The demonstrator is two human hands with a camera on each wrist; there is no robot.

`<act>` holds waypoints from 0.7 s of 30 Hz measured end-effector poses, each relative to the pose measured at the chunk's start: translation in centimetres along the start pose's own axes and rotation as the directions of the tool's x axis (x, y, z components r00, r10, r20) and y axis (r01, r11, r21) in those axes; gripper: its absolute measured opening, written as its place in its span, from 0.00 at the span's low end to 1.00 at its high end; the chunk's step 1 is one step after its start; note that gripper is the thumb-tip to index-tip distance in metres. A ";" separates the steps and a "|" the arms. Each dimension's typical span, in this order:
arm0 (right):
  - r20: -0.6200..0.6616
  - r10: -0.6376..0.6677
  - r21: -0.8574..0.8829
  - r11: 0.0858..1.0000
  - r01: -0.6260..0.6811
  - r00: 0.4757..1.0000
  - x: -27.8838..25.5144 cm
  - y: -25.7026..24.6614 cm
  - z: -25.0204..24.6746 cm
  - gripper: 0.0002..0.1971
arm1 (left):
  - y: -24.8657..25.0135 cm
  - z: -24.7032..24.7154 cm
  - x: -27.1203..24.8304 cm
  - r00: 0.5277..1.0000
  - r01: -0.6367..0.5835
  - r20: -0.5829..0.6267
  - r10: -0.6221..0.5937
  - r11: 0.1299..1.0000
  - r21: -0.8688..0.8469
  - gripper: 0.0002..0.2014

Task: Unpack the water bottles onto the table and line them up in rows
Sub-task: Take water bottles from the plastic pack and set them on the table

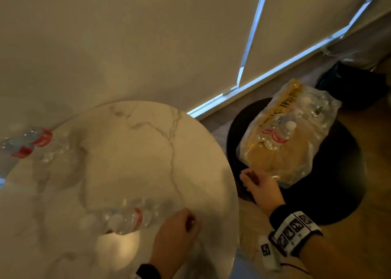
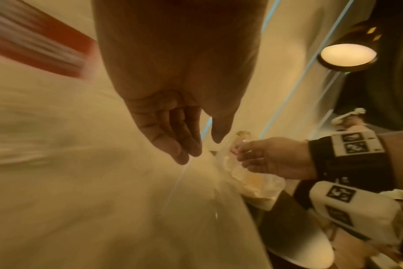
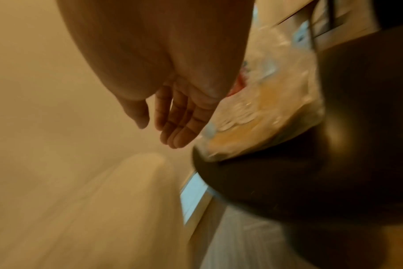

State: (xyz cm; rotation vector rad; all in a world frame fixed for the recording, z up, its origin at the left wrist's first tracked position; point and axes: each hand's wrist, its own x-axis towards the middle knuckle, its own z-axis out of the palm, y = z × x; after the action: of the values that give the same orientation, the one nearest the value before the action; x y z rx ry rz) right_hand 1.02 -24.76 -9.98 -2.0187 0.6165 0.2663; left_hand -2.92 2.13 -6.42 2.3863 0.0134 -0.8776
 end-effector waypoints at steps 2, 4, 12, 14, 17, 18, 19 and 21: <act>-0.141 0.093 0.044 0.995 -0.088 0.986 3.6 1.4 -3.5 0.11 | 5.7 1.6 4.0 0.992 -0.121 0.028 0.123 0.992 -0.044 0.11; -0.211 0.222 0.170 0.967 -0.188 0.952 7.2 1.8 -6.2 0.16 | 10.9 3.2 8.2 0.974 -0.218 0.043 0.222 0.973 -0.072 0.12; -0.199 0.368 0.216 0.920 -0.326 0.908 19.4 5.8 -8.5 0.41 | 23.2 8.2 23.5 0.975 -0.204 0.062 0.212 0.972 -0.117 0.15; -0.196 0.345 0.204 0.930 -0.306 0.918 20.3 6.3 -8.2 0.37 | 23.2 9.5 27.6 0.987 -0.160 0.001 0.161 0.983 -0.088 0.20; -0.216 0.279 0.180 0.953 -0.243 0.936 20.5 6.8 -7.8 0.21 | 22.8 10.2 30.7 0.974 -0.228 -0.015 0.227 0.971 -0.077 0.20; -0.201 0.273 0.203 0.951 -0.232 0.941 20.4 7.0 -7.8 0.17 | 23.6 9.5 30.4 0.965 -0.262 -0.007 0.263 0.957 -0.123 0.20; -0.189 0.260 0.209 0.953 -0.220 0.947 20.1 6.9 -7.9 0.15 | 24.1 9.1 30.4 0.955 -0.292 -0.006 0.296 0.938 -0.185 0.22; -0.180 0.237 0.186 0.961 -0.204 0.955 19.5 6.9 -8.5 0.12 | 24.4 8.9 30.8 0.944 -0.321 -0.012 0.330 0.907 -0.274 0.27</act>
State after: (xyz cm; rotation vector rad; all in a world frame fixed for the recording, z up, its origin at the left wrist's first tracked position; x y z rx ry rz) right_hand 13.39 -40.94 -19.25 -1.8290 0.9640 0.1387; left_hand 20.89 -28.43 -17.32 2.0370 -0.2559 -0.7060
